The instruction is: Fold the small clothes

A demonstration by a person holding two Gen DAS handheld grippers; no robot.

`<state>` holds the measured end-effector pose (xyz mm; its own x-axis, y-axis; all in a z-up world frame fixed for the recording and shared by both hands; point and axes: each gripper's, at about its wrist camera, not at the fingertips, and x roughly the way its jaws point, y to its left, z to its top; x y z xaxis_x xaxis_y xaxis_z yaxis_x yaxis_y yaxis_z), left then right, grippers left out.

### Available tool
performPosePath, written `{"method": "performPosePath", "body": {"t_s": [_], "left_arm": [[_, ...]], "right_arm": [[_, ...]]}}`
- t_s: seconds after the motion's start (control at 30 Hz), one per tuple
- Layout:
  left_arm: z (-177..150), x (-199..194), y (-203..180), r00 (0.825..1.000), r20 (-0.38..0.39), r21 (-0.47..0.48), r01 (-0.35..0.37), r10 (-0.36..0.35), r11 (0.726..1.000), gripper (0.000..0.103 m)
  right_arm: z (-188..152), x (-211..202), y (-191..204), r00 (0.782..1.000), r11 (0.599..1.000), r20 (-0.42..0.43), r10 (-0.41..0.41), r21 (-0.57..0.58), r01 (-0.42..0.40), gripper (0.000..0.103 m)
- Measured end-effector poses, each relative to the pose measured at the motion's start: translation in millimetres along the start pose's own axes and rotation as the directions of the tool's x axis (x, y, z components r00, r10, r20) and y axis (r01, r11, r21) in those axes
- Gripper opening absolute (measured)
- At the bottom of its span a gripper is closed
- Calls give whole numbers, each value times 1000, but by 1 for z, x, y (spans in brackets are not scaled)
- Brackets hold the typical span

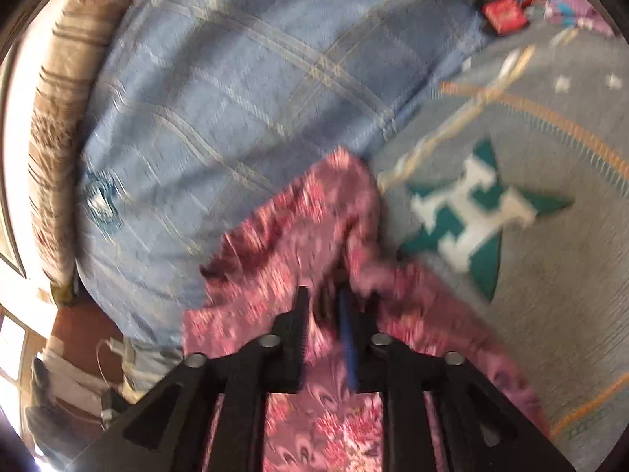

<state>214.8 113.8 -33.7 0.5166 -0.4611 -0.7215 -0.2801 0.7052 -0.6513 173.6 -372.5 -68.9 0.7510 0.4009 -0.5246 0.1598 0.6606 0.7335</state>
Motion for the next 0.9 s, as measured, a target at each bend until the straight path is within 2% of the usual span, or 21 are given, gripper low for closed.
{"method": "performPosePath", "body": {"t_s": [0.03,0.07,0.13,0.2,0.27,0.3,0.33,0.4,0.47,0.5,0.57,0.67,0.7,0.73,0.8,0.9], "left_arm": [[1,-1,-3,1000,7,15,-7,7,1000,29],[1,-1,-6,1000,17,16,-18,18,1000,36],[1,0,-5,1000,14,0,-27,27,1000,36],[-1,1,-6,1000,-4,-20,-5,5,1000,36],[-2,-4,-13,1000,16,6,-9,9,1000,36],[-1,-5,-16,999,37,20,-13,12,1000,36],[2,-8,-18,998,60,38,-21,18,999,36],[11,-5,-15,995,88,54,-55,50,997,36],[17,6,-6,994,68,43,-89,86,995,36],[18,13,-2,992,54,40,-113,111,993,36],[17,28,7,988,-10,25,-154,154,988,36],[17,18,6,993,-13,13,-121,121,993,36],[19,10,6,996,3,4,-91,91,996,36],[21,1,8,998,24,-9,-57,57,998,36],[27,-8,11,1000,31,-30,6,-5,1000,36],[23,-3,17,1000,-6,-64,4,-4,998,36]], "right_arm": [[6,-1,1,1000,1000,18,-9,-7,10,39],[9,2,5,1000,1000,21,-17,-14,17,41],[17,15,11,998,997,1,-58,-44,58,41],[21,34,19,992,988,-28,-122,-94,119,41],[21,52,27,984,975,-58,-169,-157,158,40],[21,59,33,979,964,-80,-188,-203,169,33],[23,64,43,975,947,-82,-208,-268,179,4],[27,55,58,986,934,-32,-164,-326,145,5],[32,39,65,992,933,50,-116,-338,126,5],[36,38,64,991,934,64,-117,-332,131,4],[39,49,52,980,920,57,-190,-338,198,5],[35,71,21,949,898,-1,-315,-323,298,6],[33,72,14,950,905,-18,-312,-310,291,7],[31,68,13,953,908,-3,-304,-302,289,13],[28,52,16,958,915,36,-286,-286,284,15],[22,21,27,976,937,95,-196,-275,215,15]]}}
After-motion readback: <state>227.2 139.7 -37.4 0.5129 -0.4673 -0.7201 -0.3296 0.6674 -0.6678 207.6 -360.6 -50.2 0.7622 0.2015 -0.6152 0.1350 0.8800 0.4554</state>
